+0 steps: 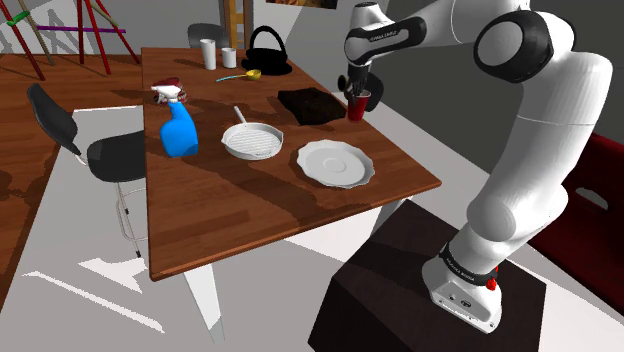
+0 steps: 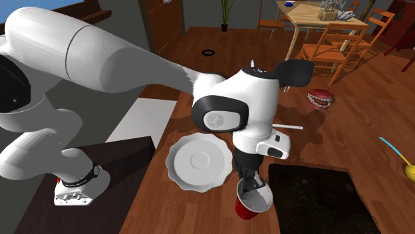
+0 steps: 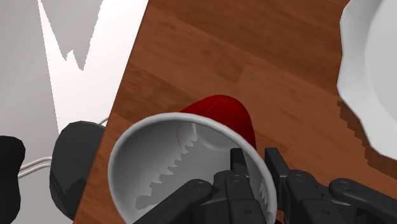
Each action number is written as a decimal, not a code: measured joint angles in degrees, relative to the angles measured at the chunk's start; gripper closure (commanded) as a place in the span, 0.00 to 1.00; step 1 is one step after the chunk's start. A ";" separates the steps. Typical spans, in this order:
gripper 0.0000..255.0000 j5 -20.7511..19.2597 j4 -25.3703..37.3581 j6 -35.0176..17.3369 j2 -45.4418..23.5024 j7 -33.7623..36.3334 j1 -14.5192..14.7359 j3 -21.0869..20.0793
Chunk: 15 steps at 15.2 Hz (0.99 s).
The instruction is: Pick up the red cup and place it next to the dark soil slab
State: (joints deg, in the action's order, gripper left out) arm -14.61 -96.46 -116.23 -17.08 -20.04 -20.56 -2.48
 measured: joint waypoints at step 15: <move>1.00 -1.22 -5.08 -8.04 -3.11 1.94 -0.12 0.41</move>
State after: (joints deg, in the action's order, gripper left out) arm -15.83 -101.54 -124.27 -20.19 -18.10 -20.67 -2.07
